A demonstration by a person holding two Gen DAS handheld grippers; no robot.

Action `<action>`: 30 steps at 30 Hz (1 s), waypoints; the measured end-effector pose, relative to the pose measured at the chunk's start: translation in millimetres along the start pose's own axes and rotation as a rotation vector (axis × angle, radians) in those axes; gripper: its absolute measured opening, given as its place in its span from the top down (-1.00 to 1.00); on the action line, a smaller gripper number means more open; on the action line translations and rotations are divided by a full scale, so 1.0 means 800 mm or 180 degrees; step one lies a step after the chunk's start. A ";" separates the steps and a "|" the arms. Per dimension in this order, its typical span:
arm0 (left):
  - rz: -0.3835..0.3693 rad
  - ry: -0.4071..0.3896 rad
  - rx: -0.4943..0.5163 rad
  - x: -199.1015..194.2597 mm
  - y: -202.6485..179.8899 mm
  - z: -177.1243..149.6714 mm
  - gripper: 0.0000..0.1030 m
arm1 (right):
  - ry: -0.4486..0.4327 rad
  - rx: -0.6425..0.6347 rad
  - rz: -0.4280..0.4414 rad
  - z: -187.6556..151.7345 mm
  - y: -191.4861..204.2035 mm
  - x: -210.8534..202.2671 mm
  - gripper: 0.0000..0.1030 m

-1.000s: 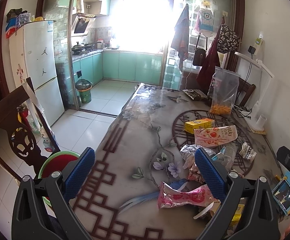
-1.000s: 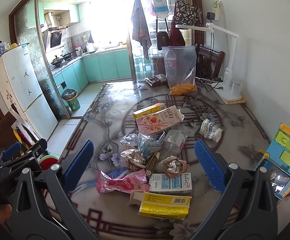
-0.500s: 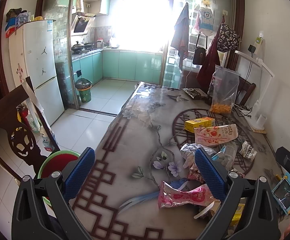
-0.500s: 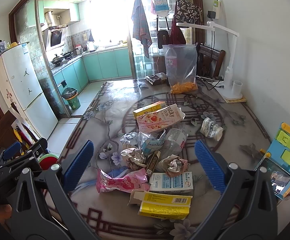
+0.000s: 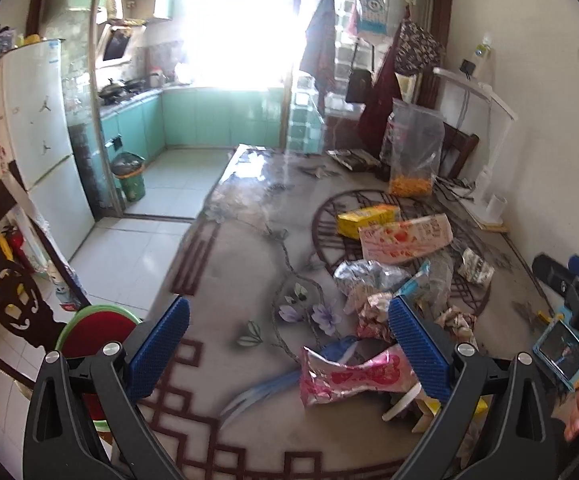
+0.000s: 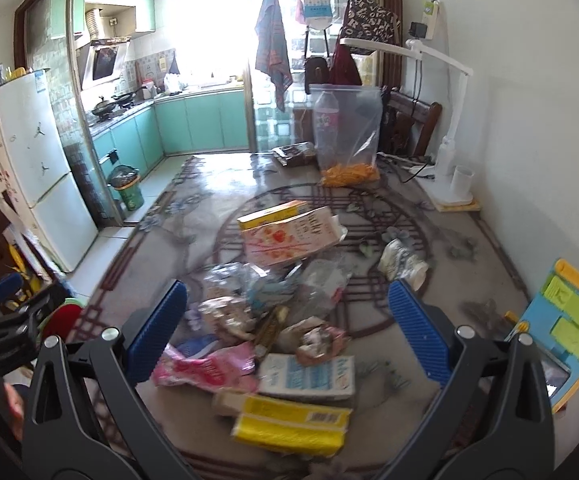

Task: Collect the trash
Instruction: 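Grasp the pink wrapper with the left tool while the right tool grasps crumpled paper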

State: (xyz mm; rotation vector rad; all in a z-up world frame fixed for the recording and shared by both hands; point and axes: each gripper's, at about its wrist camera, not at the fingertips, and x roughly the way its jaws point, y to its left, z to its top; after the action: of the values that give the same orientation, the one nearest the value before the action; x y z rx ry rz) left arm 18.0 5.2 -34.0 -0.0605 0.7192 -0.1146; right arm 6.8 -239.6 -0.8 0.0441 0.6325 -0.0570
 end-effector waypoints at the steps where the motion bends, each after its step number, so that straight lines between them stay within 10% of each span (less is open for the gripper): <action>1: -0.0097 0.0132 0.0055 0.014 -0.003 -0.006 -0.85 | 0.0007 -0.0029 -0.0048 0.001 -0.008 0.007 -0.93; 6: -0.0806 0.0684 0.0858 0.089 -0.047 -0.037 -0.83 | 0.0177 0.0063 -0.0126 -0.008 -0.061 0.062 -0.93; 13: -0.0858 0.1086 0.2233 0.159 -0.109 -0.073 -0.62 | 0.0884 0.0502 0.0192 -0.070 -0.110 0.154 -0.93; 18: -0.0987 0.1353 0.2431 0.191 -0.123 -0.086 -0.30 | 0.1032 0.0926 0.0795 -0.074 -0.115 0.185 -0.93; 22: -0.1052 0.1387 0.2386 0.200 -0.130 -0.095 0.57 | 0.1237 0.0979 0.0940 -0.078 -0.107 0.198 -0.93; 30: -0.0982 0.1104 0.1756 0.167 -0.104 -0.076 0.81 | 0.1277 0.0702 0.0820 -0.080 -0.089 0.202 -0.93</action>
State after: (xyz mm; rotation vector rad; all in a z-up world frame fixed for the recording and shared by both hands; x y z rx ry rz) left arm 70.4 -95.1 -159.4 0.3859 0.9989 -0.6261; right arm 94.7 -313.4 -149.6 0.3566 1.0146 0.1351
